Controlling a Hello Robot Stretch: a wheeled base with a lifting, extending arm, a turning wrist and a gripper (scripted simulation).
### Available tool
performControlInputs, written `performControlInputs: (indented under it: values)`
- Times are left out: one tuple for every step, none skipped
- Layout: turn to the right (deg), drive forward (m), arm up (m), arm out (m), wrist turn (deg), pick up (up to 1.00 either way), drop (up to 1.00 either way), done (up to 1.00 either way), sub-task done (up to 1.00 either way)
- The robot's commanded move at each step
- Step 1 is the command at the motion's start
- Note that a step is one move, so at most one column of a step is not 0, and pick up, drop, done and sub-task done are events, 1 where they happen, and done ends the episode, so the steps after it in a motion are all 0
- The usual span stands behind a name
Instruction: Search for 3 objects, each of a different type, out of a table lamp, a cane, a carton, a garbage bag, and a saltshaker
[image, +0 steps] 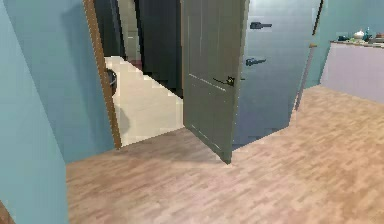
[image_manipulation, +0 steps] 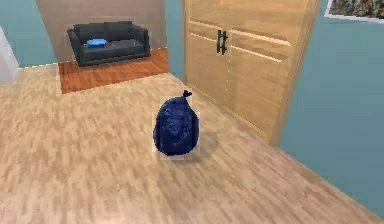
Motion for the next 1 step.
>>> performControlInputs:
  values:
    - [-3.0, 0.00, 0.00, 0.00, 0.0, 0.00, 0.00, 0.00, 0.00]
